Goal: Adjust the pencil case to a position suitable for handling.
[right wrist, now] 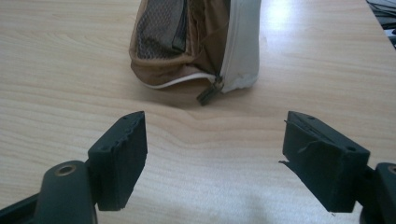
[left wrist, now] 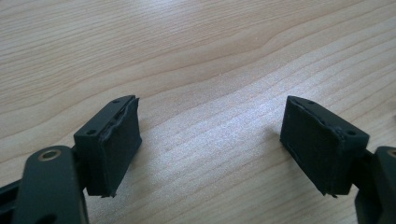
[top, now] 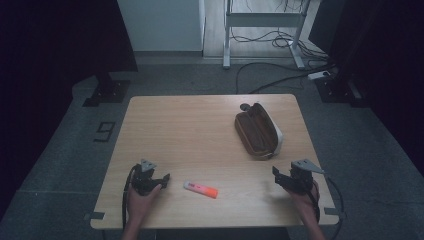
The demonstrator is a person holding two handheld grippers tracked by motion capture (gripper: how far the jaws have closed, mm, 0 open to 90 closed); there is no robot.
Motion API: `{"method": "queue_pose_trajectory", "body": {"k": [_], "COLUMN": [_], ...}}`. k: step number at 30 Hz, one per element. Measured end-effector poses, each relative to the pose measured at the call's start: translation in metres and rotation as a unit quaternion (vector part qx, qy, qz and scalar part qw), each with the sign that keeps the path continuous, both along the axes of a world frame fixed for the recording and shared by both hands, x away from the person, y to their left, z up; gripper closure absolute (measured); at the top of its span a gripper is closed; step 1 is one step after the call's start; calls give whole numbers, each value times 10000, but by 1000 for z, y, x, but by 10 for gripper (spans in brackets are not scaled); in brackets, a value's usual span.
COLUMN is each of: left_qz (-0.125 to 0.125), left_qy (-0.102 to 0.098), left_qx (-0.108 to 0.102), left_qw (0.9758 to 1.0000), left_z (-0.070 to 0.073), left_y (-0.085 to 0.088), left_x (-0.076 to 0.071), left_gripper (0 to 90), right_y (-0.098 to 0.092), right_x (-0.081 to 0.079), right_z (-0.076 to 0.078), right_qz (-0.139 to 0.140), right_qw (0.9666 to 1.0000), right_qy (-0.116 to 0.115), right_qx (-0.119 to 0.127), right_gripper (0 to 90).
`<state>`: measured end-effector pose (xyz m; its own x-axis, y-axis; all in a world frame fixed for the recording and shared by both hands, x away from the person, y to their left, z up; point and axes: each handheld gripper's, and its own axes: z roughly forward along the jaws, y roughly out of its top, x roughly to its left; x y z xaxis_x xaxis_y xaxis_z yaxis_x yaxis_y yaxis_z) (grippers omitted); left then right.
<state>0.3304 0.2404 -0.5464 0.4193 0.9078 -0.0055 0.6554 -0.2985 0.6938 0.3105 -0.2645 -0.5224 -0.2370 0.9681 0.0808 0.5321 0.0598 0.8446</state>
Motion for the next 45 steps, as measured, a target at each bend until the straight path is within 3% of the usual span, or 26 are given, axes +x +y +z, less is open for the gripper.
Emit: {"method": "queue_pose_trajectory", "body": {"k": [8, 15, 45], "left_qz": [4, 3, 3], "left_qy": [-6, -2, -1], "left_qx": [-3, -4, -3], "left_qw": [10000, 10000, 10000], "left_z": [0, 0, 0], "left_y": [0, 0, 0], "left_x": [0, 0, 0], "left_gripper": [198, 198, 198], "right_y": [-1, 2, 8], "right_x": [8, 18, 61], "right_z": [15, 24, 33], "right_qz": [6, 36, -100], "right_qw": [9997, 9995, 9994], "right_qy": [-213, -266, -341], "right_qx": [90, 137, 49], "right_gripper": [213, 211, 242]}}
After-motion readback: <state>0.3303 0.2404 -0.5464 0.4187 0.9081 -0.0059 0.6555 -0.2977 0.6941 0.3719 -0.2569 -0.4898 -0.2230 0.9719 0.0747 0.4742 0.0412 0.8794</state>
